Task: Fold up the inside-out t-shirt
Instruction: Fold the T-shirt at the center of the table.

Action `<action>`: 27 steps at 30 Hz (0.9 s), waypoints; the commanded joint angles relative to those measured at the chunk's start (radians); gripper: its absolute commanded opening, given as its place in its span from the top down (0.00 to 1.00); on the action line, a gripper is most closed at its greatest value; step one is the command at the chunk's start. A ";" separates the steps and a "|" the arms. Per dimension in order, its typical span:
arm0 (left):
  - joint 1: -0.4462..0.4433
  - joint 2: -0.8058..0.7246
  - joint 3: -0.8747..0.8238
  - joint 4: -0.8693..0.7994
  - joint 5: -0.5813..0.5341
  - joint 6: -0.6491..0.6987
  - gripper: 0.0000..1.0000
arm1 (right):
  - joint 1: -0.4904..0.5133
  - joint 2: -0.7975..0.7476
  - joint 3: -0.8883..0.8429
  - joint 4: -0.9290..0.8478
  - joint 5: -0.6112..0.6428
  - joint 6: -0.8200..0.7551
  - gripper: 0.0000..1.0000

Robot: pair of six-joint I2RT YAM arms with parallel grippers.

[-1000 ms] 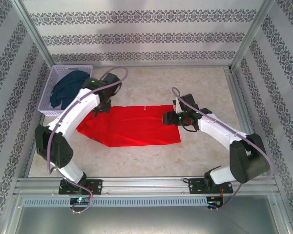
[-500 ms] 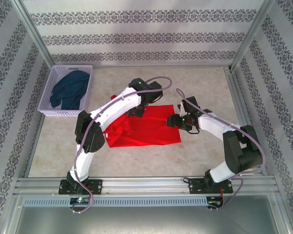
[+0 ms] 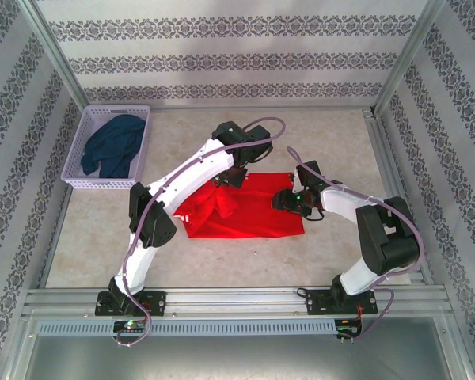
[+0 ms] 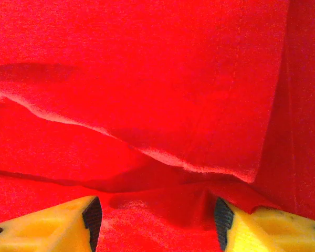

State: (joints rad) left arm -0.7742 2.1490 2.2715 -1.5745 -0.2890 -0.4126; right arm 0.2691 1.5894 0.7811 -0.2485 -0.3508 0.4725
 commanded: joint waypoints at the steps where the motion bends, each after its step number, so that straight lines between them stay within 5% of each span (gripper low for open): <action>1: -0.014 -0.005 0.047 -0.064 0.007 0.006 1.00 | -0.012 0.021 -0.016 0.020 -0.015 0.009 0.40; 15: -0.026 0.024 0.087 0.062 0.205 -0.002 1.00 | -0.031 -0.009 -0.017 0.024 -0.056 0.016 0.39; 27: -0.040 0.127 0.048 0.303 0.387 -0.098 1.00 | -0.133 -0.215 -0.063 -0.007 -0.039 0.065 0.36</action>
State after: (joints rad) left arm -0.7994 2.2505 2.3268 -1.3823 0.0238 -0.4580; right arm 0.1478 1.4212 0.7380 -0.2317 -0.4171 0.5220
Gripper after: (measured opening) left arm 0.059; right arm 0.636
